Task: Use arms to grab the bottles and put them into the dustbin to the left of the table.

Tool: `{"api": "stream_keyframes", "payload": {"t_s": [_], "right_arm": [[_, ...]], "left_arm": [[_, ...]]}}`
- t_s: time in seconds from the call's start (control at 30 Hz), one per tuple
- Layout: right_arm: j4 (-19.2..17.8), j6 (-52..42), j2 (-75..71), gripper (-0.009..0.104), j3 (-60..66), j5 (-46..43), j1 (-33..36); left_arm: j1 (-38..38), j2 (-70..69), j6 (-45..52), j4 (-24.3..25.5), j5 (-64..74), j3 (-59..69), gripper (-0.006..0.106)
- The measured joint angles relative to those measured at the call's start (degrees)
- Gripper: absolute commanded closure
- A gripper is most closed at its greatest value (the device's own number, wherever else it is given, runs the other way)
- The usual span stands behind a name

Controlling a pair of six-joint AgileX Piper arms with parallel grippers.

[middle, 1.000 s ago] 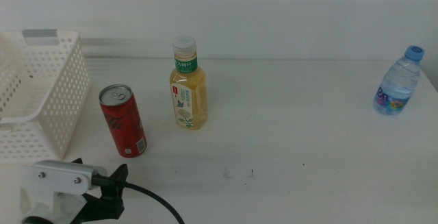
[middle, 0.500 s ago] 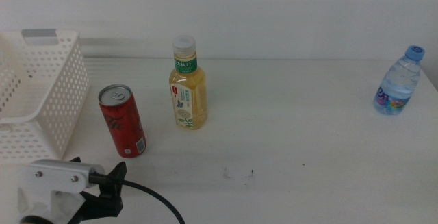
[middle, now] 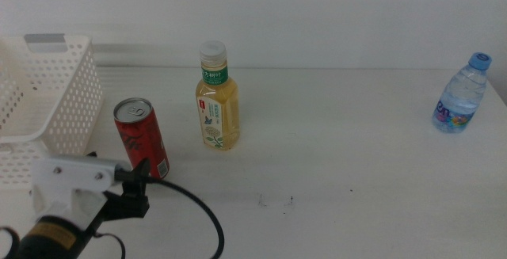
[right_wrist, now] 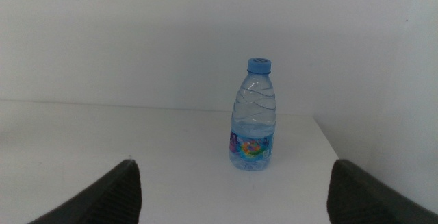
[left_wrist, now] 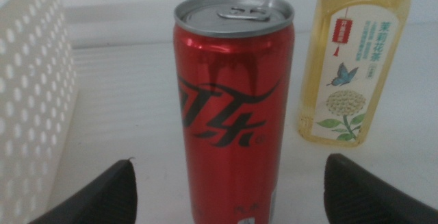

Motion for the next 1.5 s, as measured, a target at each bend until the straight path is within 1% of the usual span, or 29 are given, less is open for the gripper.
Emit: {"api": "stream_keyframes", "payload": {"t_s": [0.1,0.23,0.33,0.5,0.87,1.3,1.4,1.5], "right_arm": [[0.0,0.0,0.0,0.003,0.0,0.0,0.0],[0.0,0.0,0.0,0.003,0.0,0.0,0.0],[0.0,0.0,0.0,0.003,0.0,0.0,0.0],[0.0,0.0,0.0,0.003,0.0,0.0,0.0],[0.0,0.0,0.0,0.003,0.0,0.0,0.0],[0.0,0.0,0.0,0.003,0.0,0.0,0.0],[0.0,0.0,0.0,0.003,0.0,0.0,0.0],[0.0,0.0,0.0,0.003,0.0,0.0,0.0]], "left_arm": [[3.3,0.9,-0.4,5.3,2.0,-2.1,0.007],[7.2,2.6,-2.0,10.9,2.6,-3.8,0.007],[8.7,4.1,-2.6,13.4,3.0,-5.2,0.007],[8.8,7.3,-2.9,15.3,3.1,-8.1,0.007],[9.0,13.9,-3.0,16.2,3.0,-15.0,0.007],[9.3,20.3,-2.9,14.5,0.8,-18.8,0.007],[9.3,21.3,-2.9,13.9,-0.7,-19.0,0.010],[9.3,22.2,-2.9,13.8,-1.9,-19.1,0.018]]}}
